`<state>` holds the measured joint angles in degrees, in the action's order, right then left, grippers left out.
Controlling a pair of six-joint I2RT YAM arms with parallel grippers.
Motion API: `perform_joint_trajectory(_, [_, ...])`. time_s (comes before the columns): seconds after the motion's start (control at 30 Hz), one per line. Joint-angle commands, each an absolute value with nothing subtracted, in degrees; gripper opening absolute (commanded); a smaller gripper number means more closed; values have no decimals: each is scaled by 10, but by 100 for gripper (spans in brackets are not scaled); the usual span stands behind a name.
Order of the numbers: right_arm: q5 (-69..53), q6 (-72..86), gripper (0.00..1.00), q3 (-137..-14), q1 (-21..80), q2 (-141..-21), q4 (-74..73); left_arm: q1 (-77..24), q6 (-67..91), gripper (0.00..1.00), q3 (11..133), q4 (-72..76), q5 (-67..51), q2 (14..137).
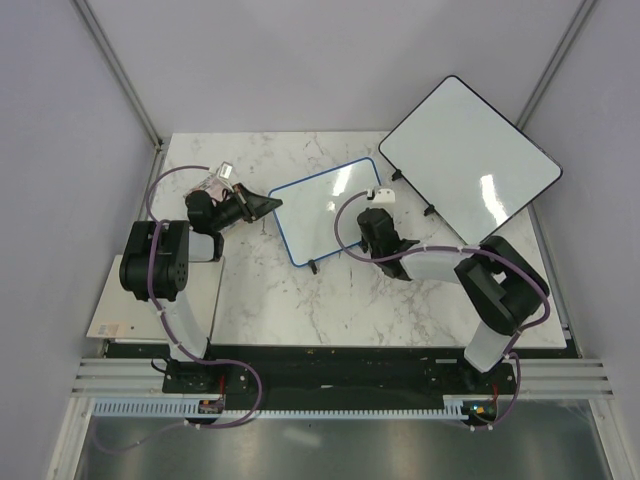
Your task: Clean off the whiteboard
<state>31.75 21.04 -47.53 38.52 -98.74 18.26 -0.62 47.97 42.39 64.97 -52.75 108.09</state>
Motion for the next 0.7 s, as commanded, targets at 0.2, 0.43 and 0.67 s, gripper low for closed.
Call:
perform_joint_trajectory(0.2, [295,180,0,-525,418,-1015,191,-25,425,2,415,626,-578,1101])
perform_joint_trajectory(0.43, [305,165,0,-544,418,-1027,196,-25,425,2,416,627,-578,1104])
perform_joint_trajectory(0.67, [297,157,0,-580,419,-1063,173,-24,425,2,416,627,-579,1104])
